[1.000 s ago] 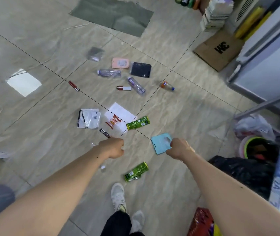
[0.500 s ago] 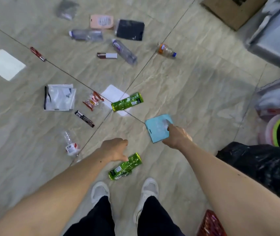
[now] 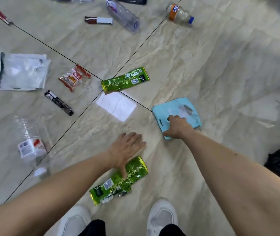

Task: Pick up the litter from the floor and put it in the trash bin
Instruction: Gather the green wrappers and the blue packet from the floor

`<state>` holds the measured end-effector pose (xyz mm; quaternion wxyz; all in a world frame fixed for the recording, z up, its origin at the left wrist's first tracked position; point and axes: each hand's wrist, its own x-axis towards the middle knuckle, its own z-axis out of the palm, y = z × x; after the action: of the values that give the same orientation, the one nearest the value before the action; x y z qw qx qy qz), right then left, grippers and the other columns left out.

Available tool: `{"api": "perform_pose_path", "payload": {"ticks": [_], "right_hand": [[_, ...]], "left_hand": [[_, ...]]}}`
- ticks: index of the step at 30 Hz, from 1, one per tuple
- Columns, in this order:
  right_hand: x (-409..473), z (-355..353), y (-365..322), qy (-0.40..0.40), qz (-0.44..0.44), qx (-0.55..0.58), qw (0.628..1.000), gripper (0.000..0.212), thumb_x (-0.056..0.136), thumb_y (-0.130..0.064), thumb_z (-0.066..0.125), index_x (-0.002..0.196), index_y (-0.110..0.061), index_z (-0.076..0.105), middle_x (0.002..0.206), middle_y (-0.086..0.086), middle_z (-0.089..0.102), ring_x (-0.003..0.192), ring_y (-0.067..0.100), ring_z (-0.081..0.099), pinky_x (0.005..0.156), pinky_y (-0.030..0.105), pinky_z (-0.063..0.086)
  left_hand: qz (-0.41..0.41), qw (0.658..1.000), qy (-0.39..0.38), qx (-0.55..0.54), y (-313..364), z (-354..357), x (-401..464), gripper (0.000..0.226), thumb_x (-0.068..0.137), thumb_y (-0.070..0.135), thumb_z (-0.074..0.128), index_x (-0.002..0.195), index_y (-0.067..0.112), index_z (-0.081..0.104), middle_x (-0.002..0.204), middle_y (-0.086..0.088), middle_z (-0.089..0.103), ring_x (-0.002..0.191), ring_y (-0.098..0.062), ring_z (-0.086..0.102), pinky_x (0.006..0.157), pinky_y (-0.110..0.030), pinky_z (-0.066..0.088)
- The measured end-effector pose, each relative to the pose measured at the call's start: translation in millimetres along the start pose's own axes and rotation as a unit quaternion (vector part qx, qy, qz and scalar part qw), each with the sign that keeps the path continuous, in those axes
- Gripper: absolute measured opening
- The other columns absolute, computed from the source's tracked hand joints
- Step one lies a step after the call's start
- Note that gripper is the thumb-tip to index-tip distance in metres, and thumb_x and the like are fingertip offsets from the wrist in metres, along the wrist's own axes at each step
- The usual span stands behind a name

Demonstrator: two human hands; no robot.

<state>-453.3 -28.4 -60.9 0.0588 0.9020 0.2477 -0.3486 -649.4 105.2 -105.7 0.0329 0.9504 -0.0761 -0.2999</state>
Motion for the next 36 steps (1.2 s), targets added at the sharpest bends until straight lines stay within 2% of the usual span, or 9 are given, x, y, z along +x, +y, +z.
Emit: {"api": "perform_pose_path", "payload": {"ticks": [5,8,13,17,19,22,25,31,36], "right_hand": [[24.5,6.4,0.1,-0.020,-0.007,-0.005,1.000,0.071,0.081,-0.037,0.068,0.141,-0.016,0.035,0.141,0.010,0.042,0.133,0.036,0.034,0.104,0.048,0.038],[31.4,4.9,-8.9,-0.030,-0.045,0.001,0.999,0.075,0.080,-0.036,0.071,0.142,-0.014,0.035,0.145,0.009,0.040,0.132,0.034,0.039,0.107,0.047,0.037],[45.4,-6.1,-30.1,0.043,-0.112,0.081,0.989,0.072,0.082,-0.026,0.070,0.145,-0.018,0.036,0.145,0.006,0.046,0.130,0.028,0.045,0.103,0.038,0.042],[67.7,-14.4,-30.4,0.127,-0.026,0.050,0.990,0.083,0.076,-0.034,0.076,0.144,-0.021,0.031,0.149,0.006,0.032,0.134,0.030,0.033,0.103,0.043,0.037],[78.8,-17.1,-31.4,0.131,0.003,0.041,0.991,0.099,0.069,-0.045,0.080,0.147,-0.022,0.023,0.154,0.008,0.019,0.138,0.032,0.024,0.106,0.048,0.033],[95.0,-20.3,-34.7,0.123,0.028,0.017,0.992,0.117,0.061,-0.056,0.082,0.149,-0.027,0.012,0.159,0.011,0.006,0.143,0.037,0.016,0.108,0.053,0.029],[103.5,-20.1,-39.0,0.118,0.031,-0.001,0.993,0.117,0.059,-0.053,0.084,0.147,-0.026,0.013,0.150,0.014,0.027,0.134,0.036,0.031,0.103,0.051,0.034],[105.2,-21.0,-42.1,0.129,0.065,0.041,0.989,0.118,0.057,-0.045,0.089,0.146,-0.019,0.015,0.133,0.014,0.041,0.127,0.032,0.040,0.100,0.045,0.038],[94.2,-21.5,-37.0,0.125,0.085,0.136,0.979,0.073,0.075,-0.021,0.079,0.130,-0.014,0.031,0.117,0.011,0.059,0.109,0.031,0.058,0.080,0.038,0.047]], "left_hand": [[-0.037,0.996,0.062,0.047,-33.7,8.2,27.6,0.139,0.044,0.077,0.072,0.151,0.027,0.000,0.159,-0.010,0.001,0.144,-0.036,0.006,0.115,-0.055,0.011],[-0.111,0.991,0.076,0.023,-55.6,1.2,34.4,0.128,0.052,0.074,0.069,0.151,0.025,0.005,0.160,-0.009,0.003,0.146,-0.035,0.009,0.115,-0.056,0.011],[-0.332,0.902,0.252,-0.110,-97.9,-24.4,46.1,0.065,0.092,0.041,0.047,0.147,0.014,0.027,0.158,-0.012,0.020,0.145,-0.033,0.016,0.115,-0.059,0.019],[-0.332,0.902,0.216,-0.172,-138.8,-48.4,56.1,0.110,0.070,0.079,0.052,0.152,0.014,0.017,0.160,-0.014,0.010,0.147,-0.035,0.009,0.115,-0.055,0.016],[-0.317,0.910,0.184,-0.195,-156.1,-58.0,64.8,0.117,0.069,0.079,0.057,0.154,0.018,0.005,0.162,-0.014,-0.002,0.148,-0.035,-0.001,0.118,-0.053,0.012],[-0.306,0.918,0.161,-0.196,-179.6,-69.9,81.0,0.095,0.087,0.060,0.053,0.154,0.021,-0.003,0.161,-0.017,-0.009,0.149,-0.036,-0.006,0.121,-0.051,0.011],[-0.311,0.924,0.136,-0.178,-191.3,-73.5,91.4,0.085,0.094,0.047,0.051,0.154,0.018,-0.002,0.161,-0.019,0.003,0.148,-0.038,0.006,0.117,-0.051,0.017],[-0.362,0.899,0.191,-0.156,-189.5,-72.4,97.9,0.062,0.086,0.032,0.067,0.135,0.007,0.039,0.129,-0.020,0.050,0.121,-0.038,0.044,0.094,-0.048,0.040],[-0.351,0.854,0.219,-0.317,-186.8,-67.2,74.5,0.040,0.085,0.025,0.073,0.111,0.002,0.053,0.113,-0.019,0.060,0.092,-0.030,0.054,0.071,-0.035,0.038]]}}
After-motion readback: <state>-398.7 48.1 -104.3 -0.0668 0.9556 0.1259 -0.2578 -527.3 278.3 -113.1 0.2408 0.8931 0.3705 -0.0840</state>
